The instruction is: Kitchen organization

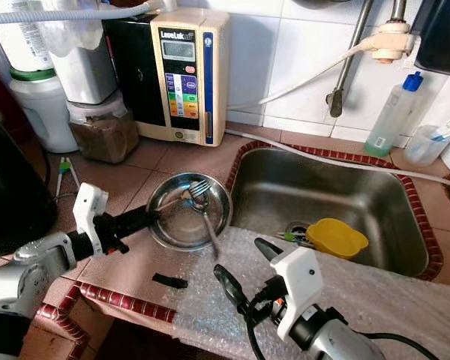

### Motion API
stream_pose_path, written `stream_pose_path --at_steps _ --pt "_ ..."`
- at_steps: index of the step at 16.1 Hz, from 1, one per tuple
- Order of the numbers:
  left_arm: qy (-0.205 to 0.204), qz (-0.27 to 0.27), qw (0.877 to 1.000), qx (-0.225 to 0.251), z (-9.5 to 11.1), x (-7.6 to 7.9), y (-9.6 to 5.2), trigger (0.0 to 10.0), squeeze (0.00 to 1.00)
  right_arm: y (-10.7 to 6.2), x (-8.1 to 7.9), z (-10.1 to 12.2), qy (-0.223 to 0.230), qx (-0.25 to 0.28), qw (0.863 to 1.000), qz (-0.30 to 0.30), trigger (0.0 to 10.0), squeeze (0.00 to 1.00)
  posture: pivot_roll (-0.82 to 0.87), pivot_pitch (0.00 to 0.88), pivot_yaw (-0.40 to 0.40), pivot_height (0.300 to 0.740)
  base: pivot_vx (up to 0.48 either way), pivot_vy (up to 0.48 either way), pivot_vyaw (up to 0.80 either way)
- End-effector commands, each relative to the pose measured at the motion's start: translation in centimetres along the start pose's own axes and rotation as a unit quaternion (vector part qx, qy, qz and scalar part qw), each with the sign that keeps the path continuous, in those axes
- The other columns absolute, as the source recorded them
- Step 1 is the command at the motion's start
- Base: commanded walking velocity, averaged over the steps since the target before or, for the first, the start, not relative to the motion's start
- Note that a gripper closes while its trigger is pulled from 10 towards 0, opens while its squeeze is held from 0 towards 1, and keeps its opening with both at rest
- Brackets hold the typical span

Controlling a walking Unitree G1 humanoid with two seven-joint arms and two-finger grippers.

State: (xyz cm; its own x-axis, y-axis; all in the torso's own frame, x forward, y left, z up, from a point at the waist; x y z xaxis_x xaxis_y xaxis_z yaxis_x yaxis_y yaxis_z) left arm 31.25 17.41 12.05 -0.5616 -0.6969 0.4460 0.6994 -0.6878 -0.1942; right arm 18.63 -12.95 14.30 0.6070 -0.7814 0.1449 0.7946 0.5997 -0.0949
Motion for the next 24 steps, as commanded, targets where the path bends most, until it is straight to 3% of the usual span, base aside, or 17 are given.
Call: stream_pose_path --at_steps 1,6,9,15,16,20,24 --pt "0.041 -0.006 0.999 0.016 1.7 0.5 0.2 0.0 0.00 0.0 0.2 0.1 -0.002 0.001 1.000 -0.003 10.0 0.00 0.04 0.021 0.012 0.740 0.000 0.000 0.00" --pt "0.090 0.001 0.995 0.033 3.8 0.7 0.5 0.0 0.00 0.2 0.4 0.3 -0.004 0.005 1.000 -0.007 10.0 0.00 0.05 0.014 0.013 0.740 0.000 0.000 0.00" --pt "0.120 0.009 0.993 0.009 3.8 0.3 0.4 0.0 0.00 0.2 0.6 0.3 -0.004 0.006 1.000 -0.010 10.0 0.00 0.05 0.013 0.011 0.740 0.000 0.000 0.00" --pt "0.135 0.064 0.984 -0.092 0.1 -2.2 -0.3 0.0 0.00 0.4 0.6 0.0 -0.011 -0.006 1.000 -0.015 10.0 0.00 0.05 0.024 0.013 0.740 0.000 0.000 0.00" --pt "0.120 0.079 0.984 -0.107 -0.6 -2.7 -0.4 0.0 0.00 0.3 0.6 -0.1 -0.011 -0.007 1.000 -0.016 10.0 0.00 0.05 0.026 0.012 0.740 0.000 0.000 0.00" --pt "0.130 0.117 0.968 -0.182 -3.1 -4.2 -0.5 0.0 0.00 0.2 1.0 -0.1 -0.019 -0.010 1.000 -0.023 10.0 0.00 0.04 0.042 0.012 0.740 0.000 0.000 0.00" --pt "0.154 0.121 0.959 -0.206 -3.3 -4.5 0.3 0.0 0.00 0.2 1.1 0.0 -0.022 -0.010 0.999 -0.026 10.0 0.00 0.04 0.045 0.012 0.740 0.000 0.000 0.00"
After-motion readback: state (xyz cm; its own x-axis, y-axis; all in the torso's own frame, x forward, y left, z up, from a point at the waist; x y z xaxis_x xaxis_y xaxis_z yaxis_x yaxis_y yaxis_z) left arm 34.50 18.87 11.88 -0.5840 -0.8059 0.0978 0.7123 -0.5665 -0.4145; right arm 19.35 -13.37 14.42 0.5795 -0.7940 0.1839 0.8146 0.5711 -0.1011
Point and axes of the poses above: a point about 5 cm out from each wrist's last joint towards the gripper, its own y axis pointing out of the wrist towards the gripper, its own z axis along the axis of the wrist's last joint, x = y × z, the point moved 1 cm from there along y, pointing out of the wrist towards the gripper, and after that the axes turned 11 degrees about -y, right-handed, at the moved point
